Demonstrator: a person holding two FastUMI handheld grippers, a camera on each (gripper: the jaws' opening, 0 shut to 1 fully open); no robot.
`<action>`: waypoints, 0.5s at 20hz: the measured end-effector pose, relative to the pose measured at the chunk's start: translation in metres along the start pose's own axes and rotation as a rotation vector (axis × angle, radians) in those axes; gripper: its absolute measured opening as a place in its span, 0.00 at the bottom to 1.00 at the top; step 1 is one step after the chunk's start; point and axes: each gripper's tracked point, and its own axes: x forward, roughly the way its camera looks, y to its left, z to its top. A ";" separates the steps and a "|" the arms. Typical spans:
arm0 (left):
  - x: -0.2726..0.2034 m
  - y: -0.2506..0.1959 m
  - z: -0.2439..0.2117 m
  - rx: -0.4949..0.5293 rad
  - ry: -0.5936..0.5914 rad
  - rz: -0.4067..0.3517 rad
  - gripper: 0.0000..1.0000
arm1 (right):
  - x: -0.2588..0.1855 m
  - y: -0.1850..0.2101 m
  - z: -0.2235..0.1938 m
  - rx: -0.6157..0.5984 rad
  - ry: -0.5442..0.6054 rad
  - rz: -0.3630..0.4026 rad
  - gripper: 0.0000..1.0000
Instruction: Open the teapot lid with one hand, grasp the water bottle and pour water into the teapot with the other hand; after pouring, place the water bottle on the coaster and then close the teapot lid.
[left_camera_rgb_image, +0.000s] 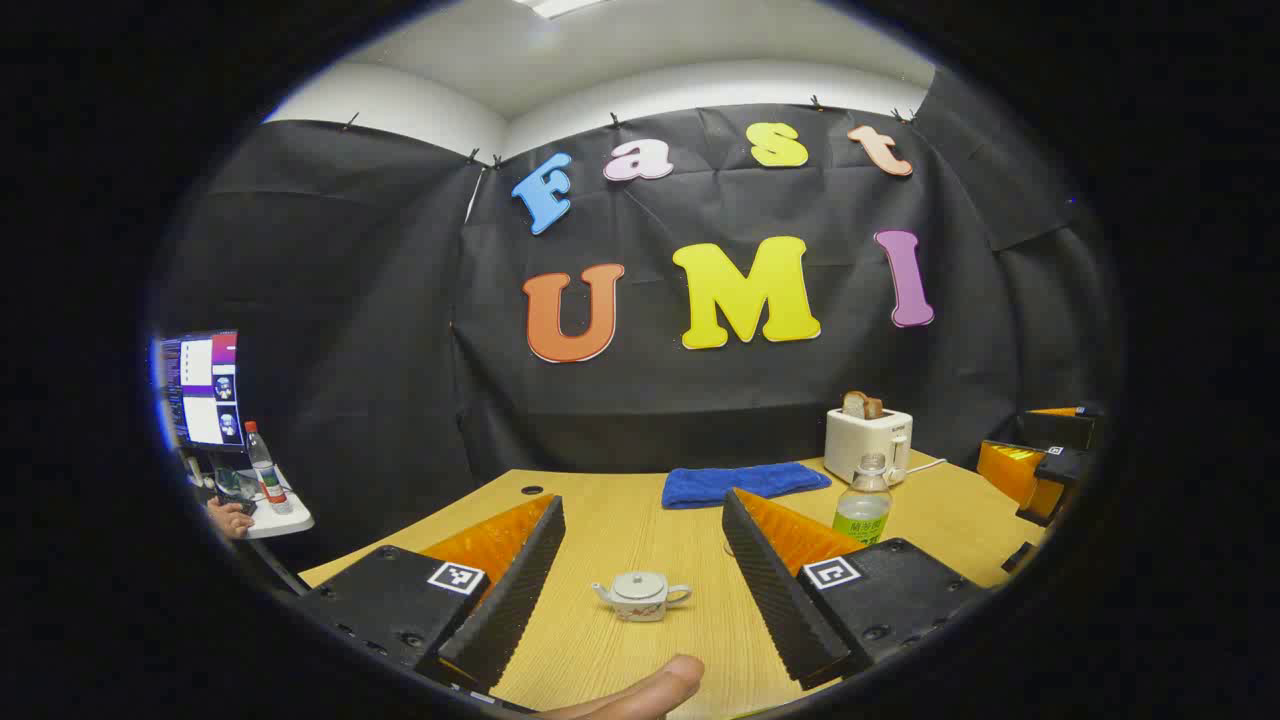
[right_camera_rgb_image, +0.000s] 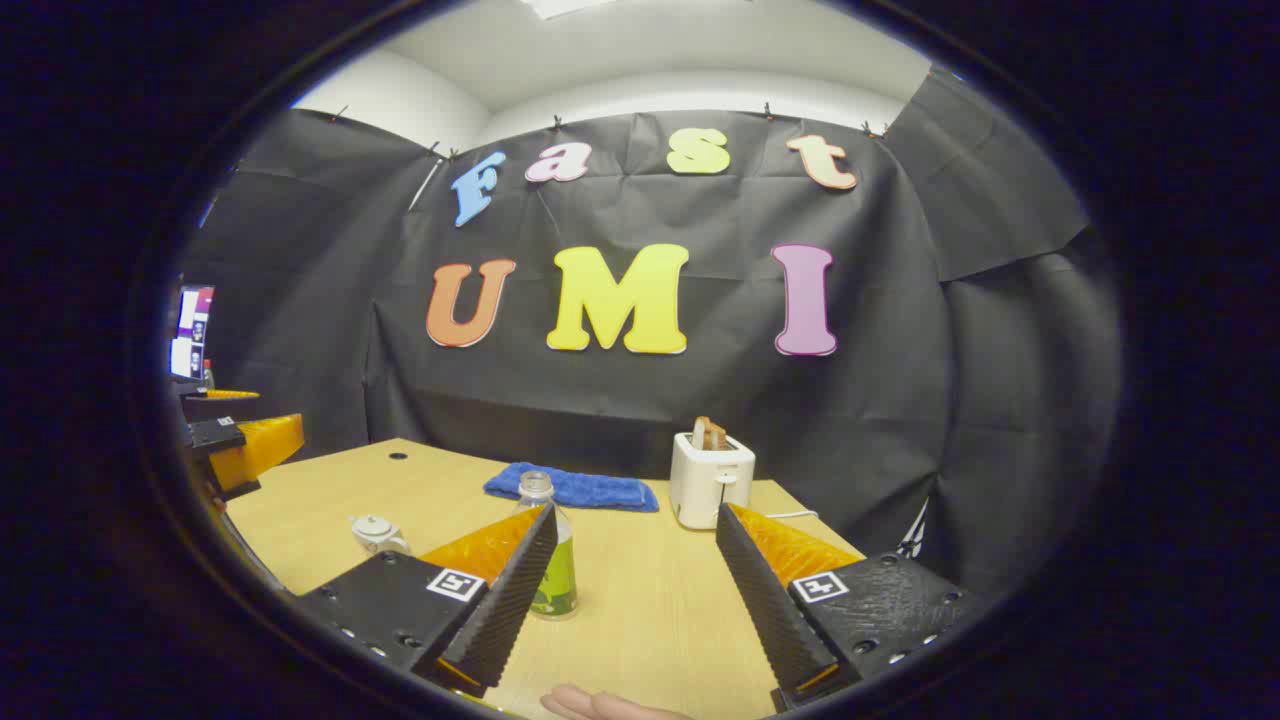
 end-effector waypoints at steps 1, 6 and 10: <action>0.001 0.000 -0.001 -0.004 0.001 -0.003 0.99 | -0.001 -0.001 0.003 0.008 -0.007 -0.006 0.94; 0.003 0.006 -0.007 -0.018 0.023 -0.003 0.99 | -0.001 -0.006 0.003 0.017 -0.008 -0.018 0.98; 0.008 0.005 -0.013 -0.039 0.047 -0.021 0.99 | 0.002 -0.002 -0.003 0.015 0.013 -0.015 0.95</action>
